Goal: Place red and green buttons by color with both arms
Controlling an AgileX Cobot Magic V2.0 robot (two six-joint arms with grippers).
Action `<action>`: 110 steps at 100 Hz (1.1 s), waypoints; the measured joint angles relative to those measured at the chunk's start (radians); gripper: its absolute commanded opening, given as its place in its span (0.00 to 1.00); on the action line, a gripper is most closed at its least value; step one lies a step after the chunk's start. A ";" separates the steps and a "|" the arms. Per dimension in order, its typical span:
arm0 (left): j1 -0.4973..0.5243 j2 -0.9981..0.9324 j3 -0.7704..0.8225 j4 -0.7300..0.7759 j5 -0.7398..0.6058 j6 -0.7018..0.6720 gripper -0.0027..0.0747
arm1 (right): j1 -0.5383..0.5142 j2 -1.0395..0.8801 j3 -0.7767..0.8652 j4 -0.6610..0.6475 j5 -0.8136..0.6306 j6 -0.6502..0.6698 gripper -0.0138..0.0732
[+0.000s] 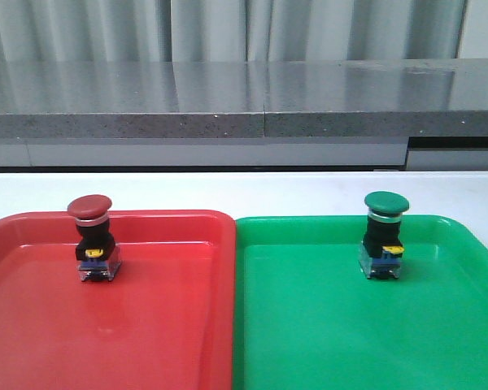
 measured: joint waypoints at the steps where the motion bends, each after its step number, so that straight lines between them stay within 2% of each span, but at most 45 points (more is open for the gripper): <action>1: 0.000 0.000 0.000 0.000 0.000 0.000 0.01 | 0.000 0.000 0.000 0.000 0.000 0.000 0.03; 73: 0.000 0.000 0.000 0.000 0.000 0.000 0.01 | 0.000 -0.005 0.002 -0.015 -0.002 0.000 0.03; 93: 0.000 0.000 0.000 0.000 0.000 0.000 0.01 | -0.014 -0.096 0.099 -0.025 -0.145 0.000 0.03; 110: 0.000 0.000 0.000 0.000 0.000 0.000 0.01 | -0.084 -0.209 0.244 0.006 -0.292 0.000 0.03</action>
